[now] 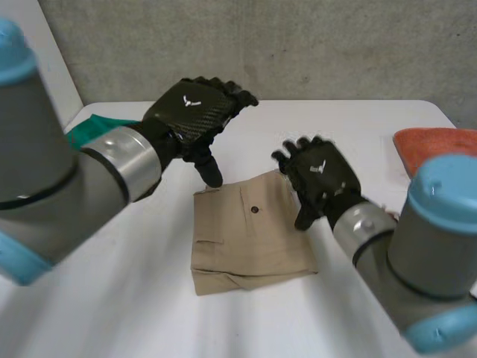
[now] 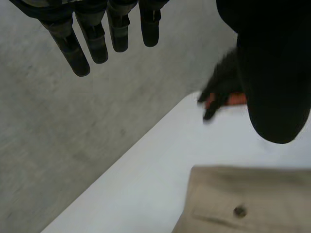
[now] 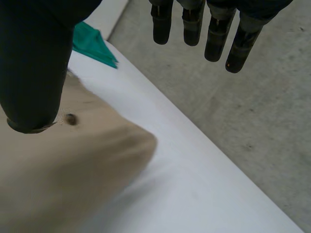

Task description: Fold the laundry.

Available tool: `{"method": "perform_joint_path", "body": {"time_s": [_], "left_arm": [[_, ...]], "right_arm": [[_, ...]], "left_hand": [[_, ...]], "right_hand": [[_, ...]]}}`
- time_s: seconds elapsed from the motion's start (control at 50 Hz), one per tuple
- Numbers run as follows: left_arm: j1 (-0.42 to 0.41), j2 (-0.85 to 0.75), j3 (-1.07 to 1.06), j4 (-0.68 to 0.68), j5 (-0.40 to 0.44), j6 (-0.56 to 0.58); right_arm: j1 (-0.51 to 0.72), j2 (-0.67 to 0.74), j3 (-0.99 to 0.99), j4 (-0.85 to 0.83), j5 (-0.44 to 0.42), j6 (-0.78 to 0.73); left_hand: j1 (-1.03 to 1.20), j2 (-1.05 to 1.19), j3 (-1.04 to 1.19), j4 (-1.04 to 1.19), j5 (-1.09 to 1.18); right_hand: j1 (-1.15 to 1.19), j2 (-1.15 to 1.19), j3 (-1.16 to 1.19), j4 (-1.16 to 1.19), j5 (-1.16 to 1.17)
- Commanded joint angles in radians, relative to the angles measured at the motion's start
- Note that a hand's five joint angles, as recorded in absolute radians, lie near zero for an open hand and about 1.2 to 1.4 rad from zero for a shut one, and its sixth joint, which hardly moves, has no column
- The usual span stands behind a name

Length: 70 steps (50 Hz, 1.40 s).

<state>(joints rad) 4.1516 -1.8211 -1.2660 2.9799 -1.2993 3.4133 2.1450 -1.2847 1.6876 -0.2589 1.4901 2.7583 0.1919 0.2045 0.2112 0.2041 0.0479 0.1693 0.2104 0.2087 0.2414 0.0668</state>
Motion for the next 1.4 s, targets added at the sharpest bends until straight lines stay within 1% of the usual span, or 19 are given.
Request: {"method": "perform_joint_path", "body": {"time_s": [0.02, 0.1, 0.16, 0.18, 0.48, 0.56, 0.66, 0.8, 0.86, 0.88, 1.04, 1.1, 1.18, 1.2, 1.24, 1.26, 1.32, 1.34, 1.4], "left_arm": [[0.038, 0.039, -0.003, -0.071, 0.114, -0.051], [0.045, 0.039, -0.004, -0.073, 0.114, -0.055], [0.044, 0.039, -0.004, -0.071, 0.114, -0.055], [0.044, 0.039, -0.004, -0.071, 0.114, -0.057], [0.042, 0.031, -0.013, -0.071, 0.112, -0.058], [0.042, 0.028, -0.015, -0.071, 0.112, -0.058], [0.041, 0.026, -0.015, -0.071, 0.112, -0.060], [0.041, 0.028, -0.015, -0.071, 0.112, -0.060], [0.042, 0.026, -0.015, -0.071, 0.112, -0.060], [0.042, 0.026, -0.015, -0.071, 0.112, -0.060], [0.047, 0.026, -0.013, -0.071, 0.112, -0.062], [0.048, 0.026, -0.013, -0.070, 0.112, -0.062], [0.048, 0.026, -0.013, -0.071, 0.111, -0.062], [0.048, 0.028, -0.013, -0.070, 0.110, -0.062], [0.050, 0.028, -0.013, -0.070, 0.112, -0.062], [0.050, 0.028, -0.013, -0.070, 0.111, -0.062], [0.050, 0.028, -0.012, -0.070, 0.110, -0.062], [0.050, 0.028, -0.013, -0.070, 0.110, -0.063], [0.050, 0.026, -0.012, -0.070, 0.110, -0.069]], "right_arm": [[0.058, 0.005, 0.155, -0.069, 0.001, 0.011], [0.075, 0.059, 0.187, -0.149, -0.001, -0.002], [0.085, 0.096, 0.185, -0.177, -0.007, -0.003], [0.093, 0.126, 0.179, -0.193, -0.001, -0.006], [0.099, 0.263, 0.081, -0.204, 0.002, -0.040], [0.099, 0.289, 0.057, -0.229, 0.001, -0.042], [0.099, 0.315, 0.017, -0.249, 0.002, -0.063], [0.098, 0.364, -0.078, -0.244, -0.001, -0.068], [0.098, 0.386, -0.111, -0.240, 0.001, -0.068], [0.098, 0.398, -0.129, -0.238, 0.001, -0.066], [0.092, 0.409, -0.218, -0.233, -0.001, -0.062], [0.081, 0.409, -0.235, -0.232, -0.007, -0.068], [-0.020, 0.407, -0.252, -0.206, -0.019, -0.072], [-0.074, 0.401, -0.255, -0.179, -0.034, -0.078], [-0.121, 0.398, -0.256, -0.151, -0.062, -0.089], [-0.175, 0.392, -0.256, -0.122, -0.104, -0.107], [-0.270, 0.378, -0.259, -0.088, -0.186, -0.156], [-0.331, 0.372, -0.259, -0.071, -0.247, -0.199], [-0.401, 0.367, -0.267, -0.062, -0.335, -0.276]], "left_hand": [[0.004, -0.009, -0.015, -0.008, -0.027], [0.004, -0.009, -0.015, -0.008, -0.027], [0.004, -0.009, -0.015, -0.008, -0.027], [0.004, -0.009, -0.015, -0.008, -0.027], [0.001, -0.012, -0.018, -0.011, -0.030], [0.001, -0.012, -0.018, -0.011, -0.030], [0.001, -0.012, -0.018, -0.011, -0.030], [0.001, -0.012, -0.018, -0.011, -0.030], [0.001, -0.011, -0.018, -0.011, -0.030], [0.004, -0.009, -0.015, -0.008, -0.027], [0.004, -0.009, -0.015, -0.008, -0.027], [0.004, -0.009, -0.015, -0.008, -0.027], [0.004, -0.009, -0.015, -0.008, -0.027], [0.004, -0.009, -0.015, -0.008, -0.027], [0.004, -0.009, -0.015, -0.008, -0.027], [0.001, -0.011, -0.018, -0.011, -0.029], [0.004, -0.009, -0.015, -0.008, -0.027], [0.001, -0.011, -0.018, -0.011, -0.029], [0.001, -0.011, -0.018, -0.011, -0.030]], "right_hand": [[0.005, -0.036, -0.034, -0.067, -0.067], [0.005, -0.036, -0.034, -0.067, -0.067], [0.005, -0.036, -0.034, -0.067, -0.067], [0.005, -0.036, -0.034, -0.067, -0.067], [0.005, -0.036, -0.034, -0.067, -0.067], [0.095, 0.053, 0.055, 0.023, 0.023], [0.265, 0.224, 0.225, 0.193, 0.193], [0.350, 0.309, 0.311, 0.278, 0.278], [0.488, 0.446, 0.448, 0.415, 0.415], [0.631, 0.589, 0.591, 0.559, 0.559], [1.226, 1.185, 1.187, 1.154, 1.154], [1.227, 1.186, 1.188, 1.155, 1.155], [1.227, 1.186, 1.188, 1.155, 1.155], [1.227, 1.186, 1.188, 1.155, 1.155], [1.227, 1.186, 1.188, 1.155, 1.155], [1.227, 1.186, 1.188, 1.155, 1.155], [1.227, 1.186, 1.188, 1.155, 1.155], [1.227, 1.186, 1.188, 1.155, 1.155], [1.227, 1.186, 1.188, 1.155, 1.155]]}}
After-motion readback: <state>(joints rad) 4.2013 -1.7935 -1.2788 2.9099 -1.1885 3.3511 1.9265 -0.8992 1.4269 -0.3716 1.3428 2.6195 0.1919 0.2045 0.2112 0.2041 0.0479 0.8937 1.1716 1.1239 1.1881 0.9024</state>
